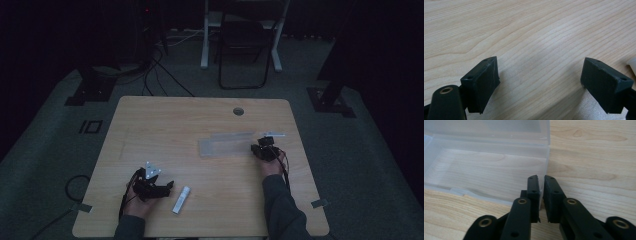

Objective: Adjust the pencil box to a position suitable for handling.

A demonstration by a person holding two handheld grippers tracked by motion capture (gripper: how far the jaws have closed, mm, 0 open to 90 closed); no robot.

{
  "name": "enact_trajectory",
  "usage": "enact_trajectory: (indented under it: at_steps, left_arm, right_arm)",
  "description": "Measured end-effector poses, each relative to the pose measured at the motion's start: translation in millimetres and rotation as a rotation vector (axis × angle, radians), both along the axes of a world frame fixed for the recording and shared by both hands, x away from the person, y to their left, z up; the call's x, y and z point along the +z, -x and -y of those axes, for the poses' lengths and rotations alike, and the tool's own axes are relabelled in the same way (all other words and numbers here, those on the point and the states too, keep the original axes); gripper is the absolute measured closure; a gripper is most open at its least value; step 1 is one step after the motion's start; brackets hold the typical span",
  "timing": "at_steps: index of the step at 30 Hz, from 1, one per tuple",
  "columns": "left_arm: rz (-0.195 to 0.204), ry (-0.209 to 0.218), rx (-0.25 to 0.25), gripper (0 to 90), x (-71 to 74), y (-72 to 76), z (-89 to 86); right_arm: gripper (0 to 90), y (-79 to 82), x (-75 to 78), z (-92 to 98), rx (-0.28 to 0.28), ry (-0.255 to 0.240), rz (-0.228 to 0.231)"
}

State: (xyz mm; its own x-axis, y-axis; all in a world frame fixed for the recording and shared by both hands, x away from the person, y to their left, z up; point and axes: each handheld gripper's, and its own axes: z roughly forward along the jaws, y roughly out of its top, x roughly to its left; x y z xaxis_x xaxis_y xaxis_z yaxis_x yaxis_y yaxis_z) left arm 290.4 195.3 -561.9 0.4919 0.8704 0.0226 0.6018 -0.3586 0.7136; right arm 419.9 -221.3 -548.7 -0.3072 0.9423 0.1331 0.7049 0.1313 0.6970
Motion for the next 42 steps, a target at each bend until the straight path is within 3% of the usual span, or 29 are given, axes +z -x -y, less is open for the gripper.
enact_trajectory:
  at_steps: [1, 5, 10, 13, 20, 25, 28, 36, 40, 41, 42]
  left_arm:
    - [0.001, 0.0, -0.003, 15.6, 0.1, 0.3, 0.0]
    - [-0.002, -0.001, -0.025, 36.1, 4.3, 3.8, 0.1]
    - [-0.004, 0.029, -0.046, 37.0, 8.9, 4.5, 0.6]
    - [0.03, 0.048, -0.082, 36.9, 19.6, 4.3, 5.9]
    - [0.075, 0.021, -0.136, 33.1, 28.8, -5.4, 24.8]
    - [0.063, 0.025, -0.136, 17.0, 26.7, -20.9, 34.4]
    - [0.052, 0.045, -0.134, 15.3, 26.4, -24.2, 32.9]
    - [0.048, 0.004, -0.151, 12.9, 26.6, -31.6, 37.8]
    - [0.033, 0.007, -0.165, 10.8, 23.9, -32.1, 40.3]
    - [0.027, 0.002, -0.174, 10.1, 22.9, -31.6, 41.8]
    - [0.027, 0.002, -0.174, 10.1, 22.9, -31.6, 41.8]
  right_arm:
    - [84.7, -0.3, -0.4, -1.2, -0.003, -0.003, -0.002]
    - [86.8, 0.7, -0.1, -8.8, 0.009, -0.011, -0.001]
    - [87.1, 4.0, -0.6, -17.4, 0.029, -0.012, 0.003]
    - [87.0, 7.8, -0.4, -27.5, 0.044, -0.021, -0.001]
    - [86.1, 11.5, -0.6, -42.5, 0.087, -0.037, -0.01]
    - [85.3, 14.2, -1.1, -52.9, 0.148, -0.037, -0.004]
    - [85.4, 15.2, -1.3, -55.8, 0.166, -0.036, -0.001]
    - [86.3, 18.6, -2.3, -67.7, 0.232, -0.052, 0.003]
    - [86.2, 18.9, -2.2, -77.1, 0.264, -0.066, -0.003]
    - [80.0, 20.5, -0.4, -82.2, 0.283, -0.056, 0.001]
    - [80.0, 20.5, -0.4, -82.2, 0.283, -0.056, 0.001]
